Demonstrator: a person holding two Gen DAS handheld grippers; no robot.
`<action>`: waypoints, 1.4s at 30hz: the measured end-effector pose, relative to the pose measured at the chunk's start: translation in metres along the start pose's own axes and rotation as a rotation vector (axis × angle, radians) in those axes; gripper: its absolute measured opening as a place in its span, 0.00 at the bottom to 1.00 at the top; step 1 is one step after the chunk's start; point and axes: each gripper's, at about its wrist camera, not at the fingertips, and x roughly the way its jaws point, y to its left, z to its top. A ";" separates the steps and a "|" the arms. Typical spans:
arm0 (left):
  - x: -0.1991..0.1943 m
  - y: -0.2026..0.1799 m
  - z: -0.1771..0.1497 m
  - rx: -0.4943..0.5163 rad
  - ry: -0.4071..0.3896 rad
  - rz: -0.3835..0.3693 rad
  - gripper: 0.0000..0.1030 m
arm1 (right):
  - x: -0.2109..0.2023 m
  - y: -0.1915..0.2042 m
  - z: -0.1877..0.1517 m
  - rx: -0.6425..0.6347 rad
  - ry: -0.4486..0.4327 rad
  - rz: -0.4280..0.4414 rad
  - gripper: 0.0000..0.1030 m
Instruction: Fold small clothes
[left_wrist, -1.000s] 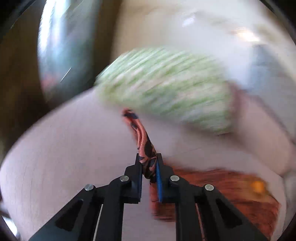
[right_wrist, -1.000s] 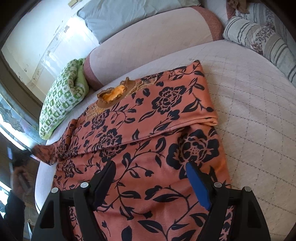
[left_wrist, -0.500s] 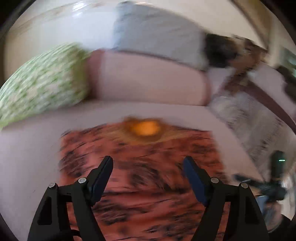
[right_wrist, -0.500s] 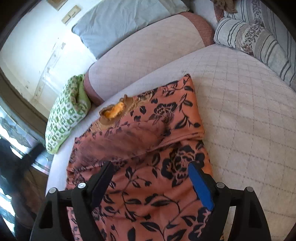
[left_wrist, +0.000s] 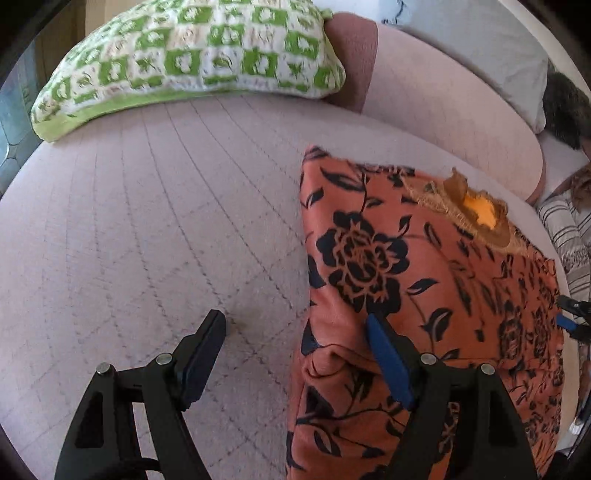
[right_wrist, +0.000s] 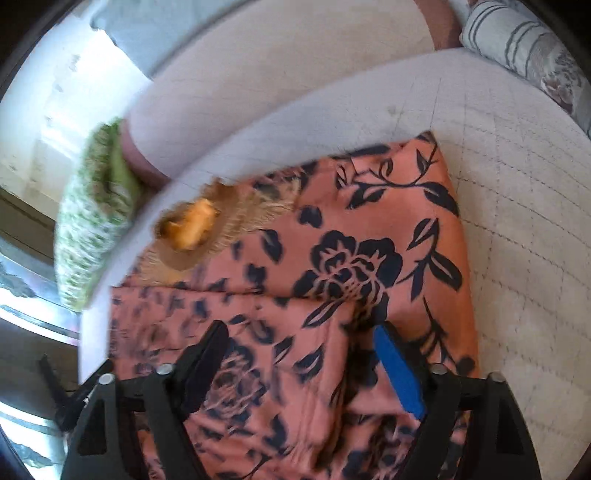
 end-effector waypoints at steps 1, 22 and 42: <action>0.000 -0.003 -0.001 0.020 -0.013 0.009 0.76 | 0.010 0.004 0.000 -0.024 0.041 -0.047 0.36; -0.029 -0.007 0.015 0.036 -0.117 -0.019 0.57 | 0.008 0.029 0.001 -0.320 -0.114 -0.301 0.47; -0.091 -0.033 -0.076 0.106 -0.026 -0.069 0.70 | -0.017 -0.018 -0.057 -0.094 0.020 0.204 0.83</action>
